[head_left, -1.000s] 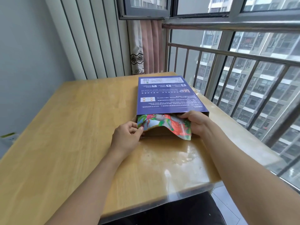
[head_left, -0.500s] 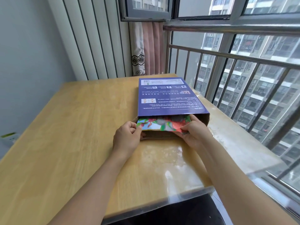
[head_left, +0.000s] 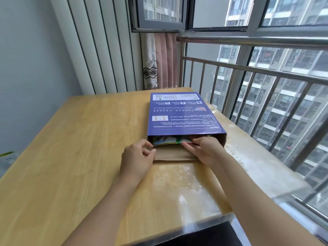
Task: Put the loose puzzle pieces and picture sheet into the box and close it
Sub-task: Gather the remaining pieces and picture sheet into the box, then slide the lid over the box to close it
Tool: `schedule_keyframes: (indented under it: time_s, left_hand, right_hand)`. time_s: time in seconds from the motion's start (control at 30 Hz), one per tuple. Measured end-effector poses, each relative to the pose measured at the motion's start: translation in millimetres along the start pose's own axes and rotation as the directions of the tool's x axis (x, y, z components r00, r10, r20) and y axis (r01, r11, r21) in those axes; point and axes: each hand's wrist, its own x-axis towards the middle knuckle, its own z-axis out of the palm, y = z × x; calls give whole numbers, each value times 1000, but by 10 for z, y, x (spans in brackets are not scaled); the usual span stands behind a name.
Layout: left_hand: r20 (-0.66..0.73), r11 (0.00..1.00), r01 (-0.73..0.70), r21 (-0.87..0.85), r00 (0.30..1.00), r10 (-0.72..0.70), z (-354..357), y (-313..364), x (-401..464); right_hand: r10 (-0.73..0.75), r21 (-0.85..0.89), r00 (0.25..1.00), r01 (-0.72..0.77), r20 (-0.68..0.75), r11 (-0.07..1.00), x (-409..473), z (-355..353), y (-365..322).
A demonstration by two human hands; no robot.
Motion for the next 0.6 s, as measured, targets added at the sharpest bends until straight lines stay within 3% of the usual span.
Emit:
schedule_keyframes:
  time_s: [0.1, 0.2, 0.4, 0.47, 0.53, 0.57, 0.6]
  left_hand:
    - [-43, 998, 14, 63, 999, -12, -23, 5, 5]
    - [-48, 997, 14, 74, 999, -10, -33, -1, -4]
    - [-57, 998, 10, 56, 998, -7, -21, -22, -5]
    - [-68, 1000, 14, 18, 998, -12, -25, -34, -5]
    - [-102, 999, 1, -33, 995, -4, -28, -41, -7]
    - [-130, 999, 0, -52, 992, -7, -28, -42, 3]
    - [-160, 998, -3, -67, 987, -8, -26, -56, 18]
  right_hand:
    - [-71, -121, 997, 67, -29, 990, -3, 94, -59]
    - [-146, -10, 987, 146, -62, 989, 56, 165, -57]
    - [-117, 106, 993, 116, 6, 988, -79, 31, -17]
    - [-108, -6, 993, 108, 57, 994, -245, -52, -20]
    - [-182, -235, 979, 198, 90, 952, -421, -174, -53]
    - [-291, -360, 953, 300, 82, 883, -503, -256, -91]
    - [-460, -508, 886, 425, 64, 749, -554, -351, -143]
